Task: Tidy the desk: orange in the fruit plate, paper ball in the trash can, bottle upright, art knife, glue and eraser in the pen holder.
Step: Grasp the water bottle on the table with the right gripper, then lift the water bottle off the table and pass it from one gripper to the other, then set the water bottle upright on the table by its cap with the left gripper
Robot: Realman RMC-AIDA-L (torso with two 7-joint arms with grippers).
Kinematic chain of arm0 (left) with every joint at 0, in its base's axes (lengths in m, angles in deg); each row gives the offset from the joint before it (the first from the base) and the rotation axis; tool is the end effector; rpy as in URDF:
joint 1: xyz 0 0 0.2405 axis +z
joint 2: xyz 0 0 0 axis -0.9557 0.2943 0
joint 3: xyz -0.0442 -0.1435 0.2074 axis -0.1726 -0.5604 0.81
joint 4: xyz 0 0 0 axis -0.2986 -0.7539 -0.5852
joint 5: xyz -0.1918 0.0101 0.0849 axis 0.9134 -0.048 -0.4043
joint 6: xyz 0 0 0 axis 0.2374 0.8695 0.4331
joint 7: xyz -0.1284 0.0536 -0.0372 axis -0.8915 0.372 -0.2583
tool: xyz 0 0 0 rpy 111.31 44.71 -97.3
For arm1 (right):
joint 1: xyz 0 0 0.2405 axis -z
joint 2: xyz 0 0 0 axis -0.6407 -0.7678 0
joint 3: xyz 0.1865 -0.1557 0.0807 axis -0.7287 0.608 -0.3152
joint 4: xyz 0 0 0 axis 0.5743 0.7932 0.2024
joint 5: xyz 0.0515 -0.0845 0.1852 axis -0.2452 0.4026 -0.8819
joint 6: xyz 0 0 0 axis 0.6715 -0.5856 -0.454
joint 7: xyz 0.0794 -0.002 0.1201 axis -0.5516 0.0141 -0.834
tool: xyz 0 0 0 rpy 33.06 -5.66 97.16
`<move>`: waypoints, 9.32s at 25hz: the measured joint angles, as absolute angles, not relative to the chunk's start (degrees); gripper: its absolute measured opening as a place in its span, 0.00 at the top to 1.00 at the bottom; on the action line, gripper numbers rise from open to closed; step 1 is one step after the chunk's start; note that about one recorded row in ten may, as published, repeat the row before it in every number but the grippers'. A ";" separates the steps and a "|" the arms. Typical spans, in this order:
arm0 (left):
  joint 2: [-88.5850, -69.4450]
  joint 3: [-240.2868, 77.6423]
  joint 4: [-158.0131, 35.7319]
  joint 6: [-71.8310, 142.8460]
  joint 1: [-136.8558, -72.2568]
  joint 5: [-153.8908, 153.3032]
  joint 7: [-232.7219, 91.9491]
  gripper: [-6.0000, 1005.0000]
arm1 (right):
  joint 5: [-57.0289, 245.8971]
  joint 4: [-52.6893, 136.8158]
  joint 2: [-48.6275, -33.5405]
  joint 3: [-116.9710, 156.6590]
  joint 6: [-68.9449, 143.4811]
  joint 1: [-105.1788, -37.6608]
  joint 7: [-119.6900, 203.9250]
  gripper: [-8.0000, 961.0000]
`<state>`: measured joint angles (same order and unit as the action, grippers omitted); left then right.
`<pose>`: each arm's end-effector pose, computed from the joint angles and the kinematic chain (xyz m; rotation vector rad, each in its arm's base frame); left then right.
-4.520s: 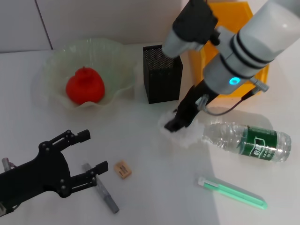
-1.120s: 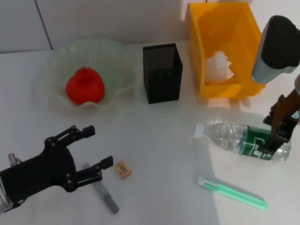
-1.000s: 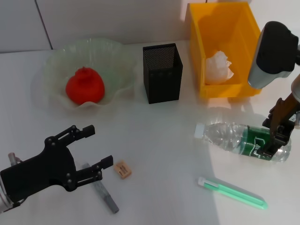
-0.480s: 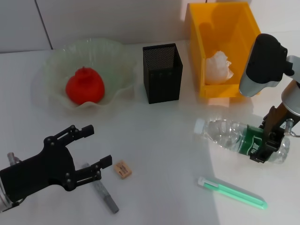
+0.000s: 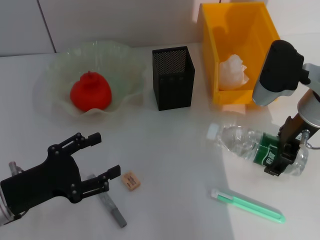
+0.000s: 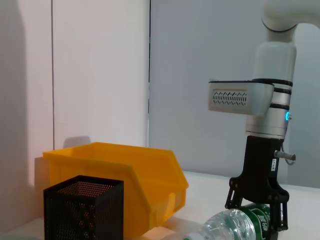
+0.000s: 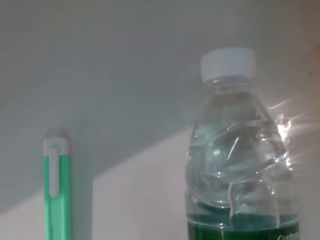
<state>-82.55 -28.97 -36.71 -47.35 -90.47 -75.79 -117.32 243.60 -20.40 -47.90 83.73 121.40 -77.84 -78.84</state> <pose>-0.2896 0.2593 -0.0296 -2.5805 -0.2801 -0.9313 0.2363 0.3566 0.0134 -2.6709 0.6597 -0.9089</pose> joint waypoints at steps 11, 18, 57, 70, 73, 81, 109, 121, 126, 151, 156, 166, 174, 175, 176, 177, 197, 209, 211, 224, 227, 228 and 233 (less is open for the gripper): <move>-82.57 -28.97 -36.71 -47.40 -90.47 -75.66 -117.28 0.21 | 242.59 -18.76 -47.74 83.84 120.18 -77.99 -78.89 0.18; -82.55 -28.97 -36.72 -47.41 -90.47 -75.81 -117.26 0.22 | 240.69 -19.72 -47.74 83.96 121.15 -77.54 -78.57 0.19; -82.88 -29.75 -50.30 -57.24 -92.15 -54.43 -117.96 0.23 | 187.78 -11.39 -47.00 55.82 128.55 -59.60 -38.39 0.21; -83.19 -26.91 -52.78 -62.44 -99.13 -53.27 -128.99 0.23 | 183.18 1.08 -47.13 49.10 137.02 -62.65 -26.90 0.21; -83.19 -26.91 -52.78 -62.44 -99.13 -53.27 -128.99 0.24 | 182.84 2.51 -47.20 49.38 137.85 -63.38 -25.26 0.21; -83.24 -27.24 -52.97 -63.49 -101.07 -53.01 -133.76 0.24 | 182.80 6.65 -47.34 49.94 138.93 -66.02 -23.24 0.21; -83.28 -25.45 -53.68 -65.89 -103.69 -52.99 -132.33 0.25 | 182.95 17.13 -47.66 53.70 134.18 -72.90 -18.54 0.21; -83.27 -25.72 -53.82 -65.17 -104.26 -52.99 -132.49 0.25 | 182.77 17.42 -47.82 55.38 134.01 -73.33 -18.52 0.22; -83.27 -25.53 -53.71 -64.72 -104.35 -52.98 -132.06 0.31 | 182.75 17.42 -47.81 55.46 134.14 -73.54 -18.52 0.22; -83.27 -25.44 -53.32 -68.03 -104.09 -53.01 -129.73 0.56 | 182.83 20.24 -47.76 56.44 134.56 -73.43 -15.30 0.17; -83.28 -25.45 -53.27 -68.10 -103.88 -53.24 -128.71 0.57 | 182.87 19.66 -47.57 56.33 134.81 -72.52 -15.52 0.14; -82.77 -25.34 -49.78 -65.41 -102.25 -54.98 -123.36 0.57 | 182.55 10.31 -46.75 50.21 138.83 -62.59 -17.81 0.14; -82.67 -25.21 -46.88 -57.50 -101.98 -57.46 -118.38 0.57 | 182.90 10.05 -46.00 47.18 138.99 -59.56 -17.80 0.14; -82.67 -25.21 -46.03 -55.52 -101.79 -58.00 -118.11 0.57 | 183.03 10.01 -45.85 46.83 138.98 -59.28 -17.80 0.14; -82.67 -25.20 -45.35 -54.15 -101.57 -58.39 -117.93 0.57 | 183.28 9.87 -45.50 46.15 139.00 -58.61 -17.80 0.14; -82.67 -25.21 -44.89 -53.34 -101.39 -58.61 -117.82 0.57 | 183.28 9.87 -45.50 46.15 139.00 -58.61 -17.80 0.14; -82.50 -28.90 -40.68 -39.95 -97.85 -59.19 -113.45 0.57 | 184.84 9.16 -45.37 45.18 138.21 -57.19 -17.44 0.14; -82.58 -29.67 -40.52 -35.59 -98.32 -59.14 -112.90 0.57 | 185.03 9.18 -45.71 45.80 136.39 -58.18 -17.42 0.14; -82.58 -29.66 -40.51 -35.10 -98.38 -59.14 -113.01 0.58 | 185.04 9.25 -45.71 45.80 136.00 -58.56 -17.42 0.14; -82.84 -29.64 -40.94 -32.71 -98.57 -59.14 -112.78 0.57 | 186.28 9.58 -45.79 45.80 135.05 -59.89 -17.36 0.14; -82.88 -29.65 -41.00 -32.51 -98.66 -59.13 -112.78 0.57 | 186.34 9.65 -45.79 45.80 135.02 -60.04 -17.36 0.14; -82.88 -29.65 -41.00 -32.51 -98.66 -59.13 -112.78 0.57 | 186.37 9.67 -45.79 45.80 135.01 -60.06 -17.36 0.14; -82.93 -29.62 -41.21 -32.04 -98.86 -58.20 -113.06 0.57 | 186.46 9.69 -45.79 45.80 135.01 -60.06 -17.37 0.14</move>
<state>-82.93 -29.62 -41.21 -32.04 -98.86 -58.20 -113.06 186.46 9.69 -45.79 45.80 135.01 -60.06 -17.37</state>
